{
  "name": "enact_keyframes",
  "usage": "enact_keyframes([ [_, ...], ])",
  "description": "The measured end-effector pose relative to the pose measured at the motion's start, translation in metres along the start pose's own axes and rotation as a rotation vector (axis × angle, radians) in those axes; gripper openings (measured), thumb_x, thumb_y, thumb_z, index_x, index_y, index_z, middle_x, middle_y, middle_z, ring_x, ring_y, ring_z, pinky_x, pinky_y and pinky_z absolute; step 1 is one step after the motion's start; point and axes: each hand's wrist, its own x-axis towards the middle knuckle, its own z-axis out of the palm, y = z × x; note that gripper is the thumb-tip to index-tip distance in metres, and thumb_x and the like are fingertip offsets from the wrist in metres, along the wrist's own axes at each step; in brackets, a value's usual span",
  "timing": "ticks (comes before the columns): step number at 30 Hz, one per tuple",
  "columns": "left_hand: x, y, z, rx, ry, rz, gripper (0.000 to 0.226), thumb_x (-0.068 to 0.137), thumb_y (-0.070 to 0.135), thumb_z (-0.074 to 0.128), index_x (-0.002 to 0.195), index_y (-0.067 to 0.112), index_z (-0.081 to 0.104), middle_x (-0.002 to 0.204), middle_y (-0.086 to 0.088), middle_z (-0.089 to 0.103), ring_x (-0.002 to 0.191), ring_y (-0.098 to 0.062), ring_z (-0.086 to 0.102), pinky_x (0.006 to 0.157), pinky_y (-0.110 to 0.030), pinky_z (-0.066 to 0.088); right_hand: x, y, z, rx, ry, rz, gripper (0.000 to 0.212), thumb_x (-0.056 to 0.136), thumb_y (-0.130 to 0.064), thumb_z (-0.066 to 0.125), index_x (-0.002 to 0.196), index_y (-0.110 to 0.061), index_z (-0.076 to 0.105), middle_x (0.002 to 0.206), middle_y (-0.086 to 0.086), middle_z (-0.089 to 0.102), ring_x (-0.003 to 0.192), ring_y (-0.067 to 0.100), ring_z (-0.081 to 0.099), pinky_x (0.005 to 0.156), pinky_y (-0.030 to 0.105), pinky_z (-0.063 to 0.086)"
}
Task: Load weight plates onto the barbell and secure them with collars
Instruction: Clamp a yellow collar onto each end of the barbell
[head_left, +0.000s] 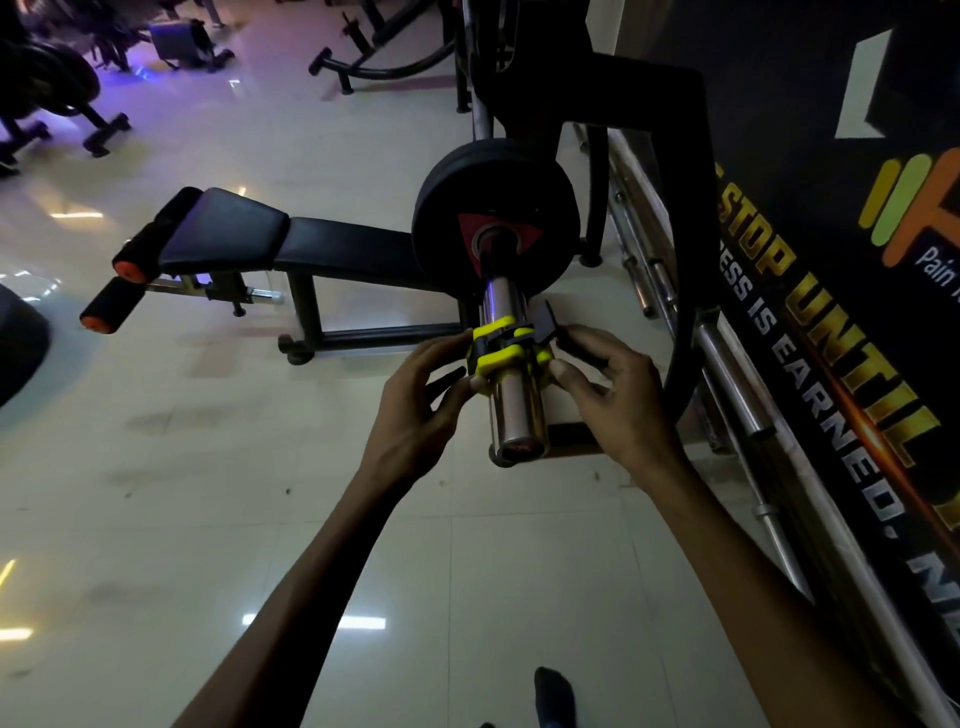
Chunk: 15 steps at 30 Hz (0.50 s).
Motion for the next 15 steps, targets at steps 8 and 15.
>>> enact_keyframes([
  [8, 0.074, -0.013, 0.01, 0.118, 0.105, 0.041, 0.041, 0.098, 0.007, 0.067, 0.139, 0.008, 0.062, 0.128, -0.005, 0.065, 0.112, -0.009, 0.065, 0.097, -0.02, 0.055, 0.071, 0.008, 0.025, -0.15, 0.107, -0.122, 0.028, 0.097, -0.013, 0.069, 0.124, -0.008, 0.07, 0.127, 0.0, 0.066, 0.116, 0.006, 0.059, 0.096, 0.016, 0.055],
  [15, 0.132, -0.023, 0.017, 0.181, 0.161, 0.042, 0.038, 0.098, 0.011, 0.067, 0.136, 0.003, 0.063, 0.123, -0.01, 0.065, 0.097, 0.009, 0.064, 0.082, -0.007, 0.053, 0.13, 0.017, 0.039, -0.182, 0.16, -0.148, 0.028, 0.097, -0.01, 0.068, 0.124, -0.007, 0.07, 0.122, -0.001, 0.067, 0.108, 0.002, 0.057, 0.091, 0.01, 0.052],
])
